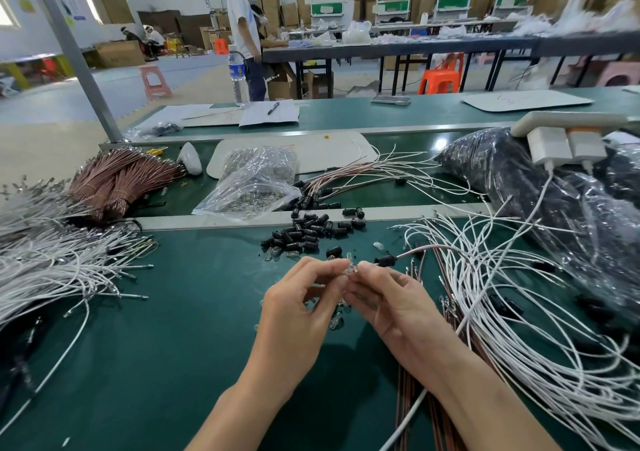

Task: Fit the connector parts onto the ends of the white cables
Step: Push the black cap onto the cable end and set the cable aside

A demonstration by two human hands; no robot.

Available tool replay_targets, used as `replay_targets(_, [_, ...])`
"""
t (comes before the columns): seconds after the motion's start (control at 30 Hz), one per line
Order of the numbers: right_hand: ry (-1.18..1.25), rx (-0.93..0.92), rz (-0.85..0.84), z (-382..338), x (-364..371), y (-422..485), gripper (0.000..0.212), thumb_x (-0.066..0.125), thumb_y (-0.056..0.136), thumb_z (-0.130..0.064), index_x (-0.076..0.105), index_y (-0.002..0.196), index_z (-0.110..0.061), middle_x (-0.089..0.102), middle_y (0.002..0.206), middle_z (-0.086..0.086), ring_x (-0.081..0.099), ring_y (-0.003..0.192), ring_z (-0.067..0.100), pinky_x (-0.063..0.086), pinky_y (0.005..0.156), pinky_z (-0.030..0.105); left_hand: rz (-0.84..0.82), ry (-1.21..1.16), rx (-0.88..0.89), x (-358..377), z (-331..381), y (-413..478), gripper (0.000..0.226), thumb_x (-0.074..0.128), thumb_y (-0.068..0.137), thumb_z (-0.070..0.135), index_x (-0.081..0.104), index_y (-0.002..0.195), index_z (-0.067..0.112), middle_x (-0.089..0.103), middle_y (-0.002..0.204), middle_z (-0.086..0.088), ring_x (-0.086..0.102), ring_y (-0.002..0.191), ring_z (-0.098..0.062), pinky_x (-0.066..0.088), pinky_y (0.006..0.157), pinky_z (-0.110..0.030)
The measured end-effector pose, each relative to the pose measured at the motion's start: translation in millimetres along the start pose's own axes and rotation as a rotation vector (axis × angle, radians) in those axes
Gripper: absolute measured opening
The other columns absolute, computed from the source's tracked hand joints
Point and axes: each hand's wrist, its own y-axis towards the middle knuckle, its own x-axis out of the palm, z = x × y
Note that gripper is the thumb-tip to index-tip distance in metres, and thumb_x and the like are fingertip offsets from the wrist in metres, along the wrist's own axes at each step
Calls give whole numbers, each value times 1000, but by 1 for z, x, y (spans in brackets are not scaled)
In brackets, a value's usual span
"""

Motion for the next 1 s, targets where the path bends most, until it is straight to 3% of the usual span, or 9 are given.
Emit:
replay_targets(0.27, [-6, -33, -27, 4, 0, -1, 11, 72, 80, -19, 81, 77, -13, 76, 82, 7, 74, 79, 13, 57, 76, 23, -6, -17, -27, -1, 0, -1, 21, 68, 90, 14, 74, 108, 23, 72, 100, 14, 71, 98, -12, 55, 84, -21])
replay_targets(0.5, [-45, -35, 10, 4, 2, 1, 11, 76, 74, -25, 80, 75, -15, 76, 83, 8, 74, 80, 14, 57, 76, 24, 20, 34, -77, 0, -1, -1, 33, 71, 90, 14, 69, 113, 38, 74, 100, 19, 72, 95, -6, 56, 83, -21])
replay_targets(0.77, [-4, 25, -13, 4, 2, -1, 16, 77, 73, -23, 80, 82, -10, 75, 85, 13, 74, 80, 17, 58, 74, 24, 16, -84, -111, -1, -3, -2, 34, 69, 90, -4, 73, 101, 28, 77, 93, 14, 73, 87, -5, 56, 77, -15])
replay_targets(1.0, [-21, 46, -19, 5, 3, 1, 24, 81, 69, -25, 81, 85, -8, 74, 86, 12, 72, 77, 15, 58, 73, 24, -11, 70, 11, -5, -9, 1, 23, 72, 90, 22, 66, 104, 40, 72, 94, 18, 71, 86, -6, 54, 75, -15])
